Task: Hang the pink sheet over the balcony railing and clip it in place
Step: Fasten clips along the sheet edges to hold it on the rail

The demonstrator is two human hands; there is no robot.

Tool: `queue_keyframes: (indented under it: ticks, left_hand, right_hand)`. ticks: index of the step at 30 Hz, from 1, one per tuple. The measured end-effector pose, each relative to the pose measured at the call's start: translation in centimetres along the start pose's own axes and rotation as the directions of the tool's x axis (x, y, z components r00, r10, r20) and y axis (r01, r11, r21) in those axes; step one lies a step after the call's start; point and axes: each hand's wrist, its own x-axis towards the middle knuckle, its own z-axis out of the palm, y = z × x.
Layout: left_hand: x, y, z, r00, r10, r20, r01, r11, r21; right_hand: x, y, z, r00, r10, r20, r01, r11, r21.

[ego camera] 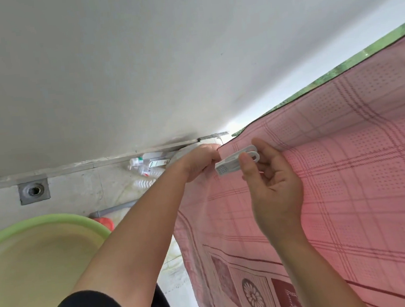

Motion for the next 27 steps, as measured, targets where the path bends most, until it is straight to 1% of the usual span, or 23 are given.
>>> queue_keyframes:
  ticks: [2, 4, 6, 9, 12, 14, 17, 19, 21, 24, 26, 27]
  left_hand:
    - [-0.5, -0.1, 0.1, 0.999, 0.037, 0.006, -0.037, 0.997, -0.068]
    - [-1.3, -0.3, -0.7, 0.997, 0.078, -0.015, -0.079, 0.995, -0.058]
    - [-1.3, -0.9, -1.7, 0.994, 0.088, -0.062, -0.086, 0.996, 0.036]
    - [0.0, -2.5, -3.0, 0.989, 0.118, -0.09, -0.097, 0.973, 0.21]
    - [-2.3, -0.7, -2.5, 0.979, 0.196, -0.049, -0.164, 0.91, 0.38]
    - [-3.1, -0.3, -2.5, 0.973, 0.229, -0.036, -0.187, 0.867, 0.463]
    - [-3.5, -1.0, -3.2, 0.966, 0.248, -0.066, -0.18, 0.838, 0.515]
    - [-3.5, -1.7, -3.6, 0.96, 0.262, -0.101, -0.172, 0.834, 0.523]
    - [-3.4, -2.5, -3.6, 0.949, 0.284, -0.134, -0.185, 0.852, 0.49]
    - [-2.9, -3.4, -3.3, 0.956, 0.247, -0.157, -0.182, 0.921, 0.345]
    - [-3.0, -3.6, -3.2, 0.968, 0.22, -0.124, -0.19, 0.958, 0.215]
    - [-3.1, -3.9, -3.3, 0.969, 0.222, -0.107, -0.199, 0.961, 0.194]
  right_hand:
    - [-0.1, -0.2, 0.0, 1.0, 0.005, -0.01, -0.005, 1.0, -0.003]
    - [-0.2, -0.9, 0.4, 1.0, -0.003, -0.009, 0.003, 1.0, -0.008]
    - [-0.2, -2.1, 1.3, 0.998, -0.055, 0.015, 0.056, 0.998, -0.017]
    - [0.8, -4.8, 2.9, 0.979, -0.172, 0.106, 0.181, 0.979, -0.09]
    - [3.6, -7.3, 4.2, 0.96, -0.214, 0.179, 0.247, 0.95, -0.189]
    - [6.0, -8.6, 4.8, 0.95, -0.2, 0.242, 0.268, 0.917, -0.296]
    - [9.4, -9.6, 5.7, 0.93, -0.081, 0.358, 0.25, 0.854, -0.457]
    - [11.3, -9.5, 6.4, 0.911, 0.003, 0.413, 0.248, 0.796, -0.552]
    - [12.8, -9.2, 7.0, 0.893, 0.081, 0.443, 0.237, 0.751, -0.616]
    - [14.2, -8.5, 7.7, 0.873, 0.162, 0.461, 0.222, 0.709, -0.67]
    - [14.6, -7.5, 8.0, 0.853, 0.195, 0.484, 0.245, 0.668, -0.702]
    - [14.6, -7.0, 8.2, 0.837, 0.216, 0.503, 0.255, 0.658, -0.708]
